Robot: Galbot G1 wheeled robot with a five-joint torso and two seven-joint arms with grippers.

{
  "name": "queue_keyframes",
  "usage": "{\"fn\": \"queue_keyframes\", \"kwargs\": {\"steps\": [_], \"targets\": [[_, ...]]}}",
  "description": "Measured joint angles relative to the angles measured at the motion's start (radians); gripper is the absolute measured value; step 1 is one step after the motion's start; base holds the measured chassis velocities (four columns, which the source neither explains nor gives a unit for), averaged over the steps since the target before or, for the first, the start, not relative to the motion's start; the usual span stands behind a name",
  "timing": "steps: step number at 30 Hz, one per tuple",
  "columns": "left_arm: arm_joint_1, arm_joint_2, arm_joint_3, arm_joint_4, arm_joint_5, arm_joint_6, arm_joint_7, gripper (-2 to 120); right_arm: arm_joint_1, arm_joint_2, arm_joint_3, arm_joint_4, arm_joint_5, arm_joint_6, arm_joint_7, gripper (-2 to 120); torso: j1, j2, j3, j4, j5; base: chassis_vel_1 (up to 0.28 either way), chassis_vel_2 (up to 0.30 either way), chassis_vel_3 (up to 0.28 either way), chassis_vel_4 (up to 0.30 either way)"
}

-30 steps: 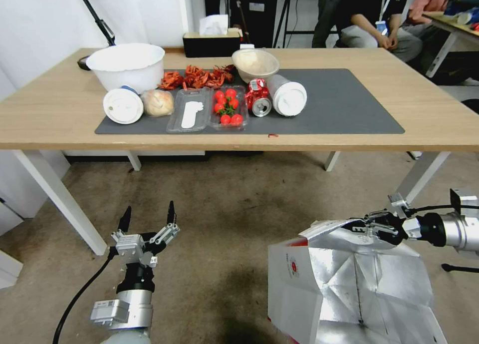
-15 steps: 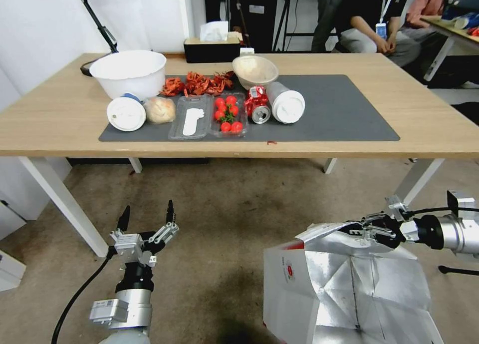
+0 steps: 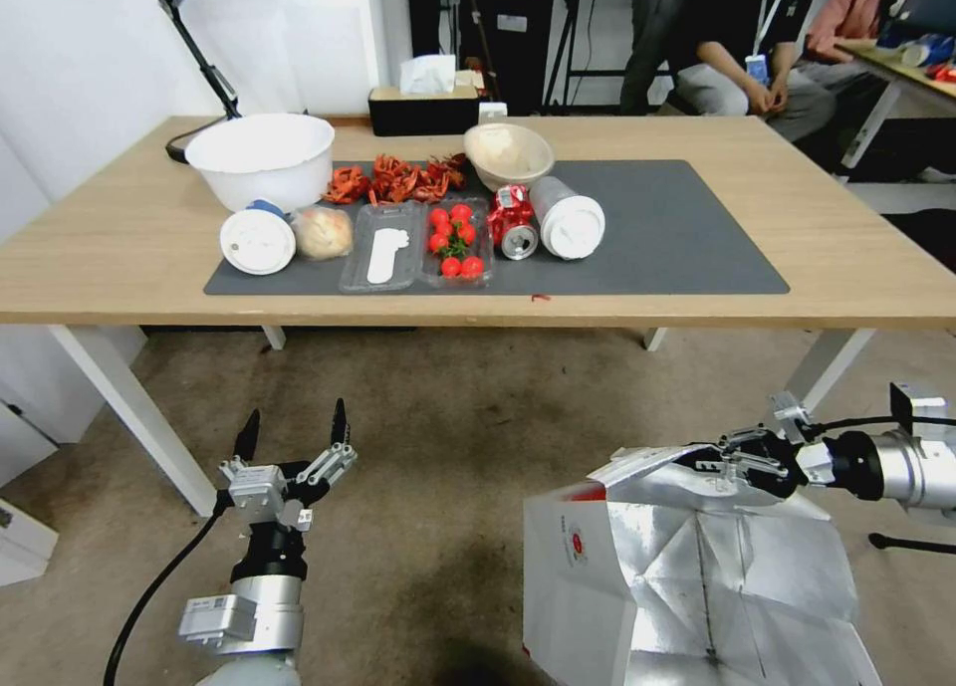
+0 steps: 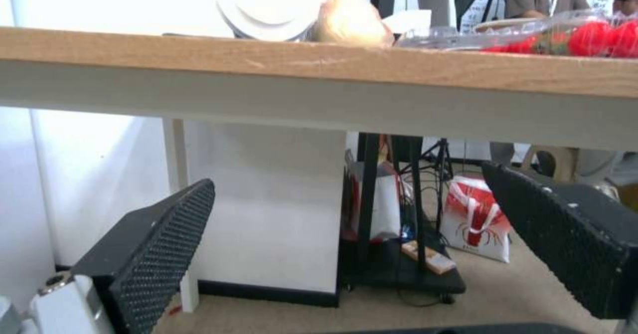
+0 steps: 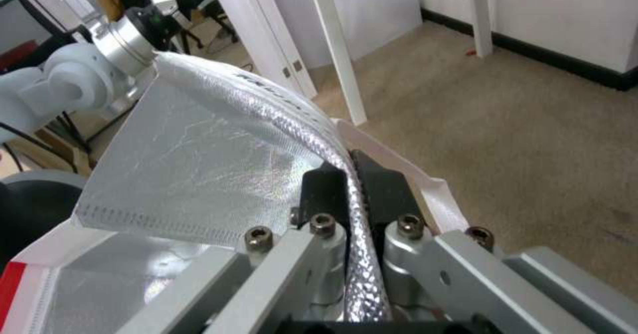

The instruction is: Pick up the food delivery bag from the floor and place it on the table.

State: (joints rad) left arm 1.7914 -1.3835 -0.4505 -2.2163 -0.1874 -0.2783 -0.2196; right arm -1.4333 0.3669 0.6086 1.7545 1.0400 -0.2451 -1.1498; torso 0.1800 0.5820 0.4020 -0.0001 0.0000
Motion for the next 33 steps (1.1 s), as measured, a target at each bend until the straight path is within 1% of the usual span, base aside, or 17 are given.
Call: {"fn": "queue_keyframes", "kwargs": {"steps": [8, 16, 21, 24, 28, 31, 33], "targets": [[-0.001, -0.001, 0.000, 0.001, 0.000, 0.000, 0.000, 100, 0.000, 0.000, 0.000, -0.002, -0.001, 0.000, -0.001, 0, 0.011, 0.026, 0.015, 0.0000, 0.0000, 0.000, 0.000, 0.000, 0.000], [0.000, -0.001, 0.001, 0.003, 0.002, 0.000, -0.001, 100, 0.000, -0.002, 0.000, -0.001, -0.001, 0.001, -0.001, 0, 0.027, 0.068, 0.041, 0.0000, 0.0000, 0.000, 0.000, 0.000, 0.000], [0.001, -0.001, 0.000, 0.003, 0.001, 0.000, -0.001, 100, 0.000, -0.002, 0.000, 0.000, -0.002, 0.002, -0.001, 0, 0.034, 0.085, 0.051, 0.0000, 0.0000, 0.000, 0.000, 0.000, 0.000], [0.003, -0.001, 0.000, 0.003, 0.003, 0.000, -0.001, 100, 0.000, -0.002, 0.000, 0.000, -0.003, 0.003, -0.001, 0, 0.042, 0.104, 0.063, 0.0000, 0.0000, 0.000, 0.000, 0.000, 0.000], [0.004, -0.002, 0.000, 0.002, 0.004, -0.001, -0.001, 100, 0.000, -0.001, 0.000, 0.000, -0.004, 0.004, -0.001, 0, 0.046, 0.115, 0.069, 0.0000, 0.0000, 0.000, 0.000, 0.000, 0.000], [0.006, -0.004, 0.002, 0.002, 0.007, -0.001, -0.001, 100, -0.001, 0.002, 0.000, 0.000, -0.006, 0.006, -0.001, 0, 0.054, 0.135, 0.081, 0.0000, 0.0000, 0.000, 0.000, 0.000, 0.000], [0.006, -0.005, 0.002, 0.002, 0.007, -0.001, -0.001, 100, -0.001, 0.002, 0.000, 0.000, -0.006, 0.006, -0.001, 0, 0.055, 0.138, 0.083, 0.0000, 0.0000, 0.000, 0.000, 0.000, 0.000]]}}
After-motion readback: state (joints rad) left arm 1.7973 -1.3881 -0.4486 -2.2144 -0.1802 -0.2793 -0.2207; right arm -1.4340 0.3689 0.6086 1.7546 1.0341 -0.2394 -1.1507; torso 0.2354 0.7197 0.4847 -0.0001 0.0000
